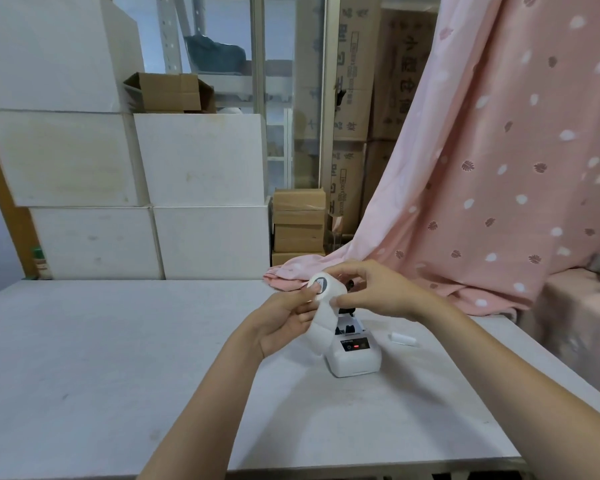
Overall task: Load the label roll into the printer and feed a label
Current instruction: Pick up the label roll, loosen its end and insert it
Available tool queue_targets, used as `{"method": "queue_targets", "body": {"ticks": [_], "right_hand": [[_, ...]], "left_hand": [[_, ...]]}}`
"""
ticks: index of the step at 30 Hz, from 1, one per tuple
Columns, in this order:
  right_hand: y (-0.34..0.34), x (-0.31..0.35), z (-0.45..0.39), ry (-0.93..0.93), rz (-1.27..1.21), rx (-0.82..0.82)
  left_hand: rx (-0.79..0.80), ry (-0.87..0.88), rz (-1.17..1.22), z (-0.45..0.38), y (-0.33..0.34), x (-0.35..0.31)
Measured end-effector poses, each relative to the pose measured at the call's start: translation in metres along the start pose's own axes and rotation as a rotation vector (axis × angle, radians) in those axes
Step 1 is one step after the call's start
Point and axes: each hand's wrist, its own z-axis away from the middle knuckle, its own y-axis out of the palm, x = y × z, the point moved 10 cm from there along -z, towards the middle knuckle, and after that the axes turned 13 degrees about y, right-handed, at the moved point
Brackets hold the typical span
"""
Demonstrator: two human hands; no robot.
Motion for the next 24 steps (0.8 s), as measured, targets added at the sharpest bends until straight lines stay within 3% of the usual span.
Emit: {"method": "queue_targets", "body": {"ticks": [8, 16, 24], "right_hand": [[-0.001, -0.01, 0.01, -0.076, -0.019, -0.173], [0.008, -0.019, 0.016, -0.107, 0.032, -0.232], [0.007, -0.017, 0.017, -0.124, -0.041, -0.316]], "left_hand": [[-0.125, -0.052, 0.2, 0.006, -0.005, 0.003], [-0.153, -0.03, 0.205, 0.004, -0.005, -0.003], [-0.169, -0.039, 0.045, 0.007, -0.007, 0.001]]}}
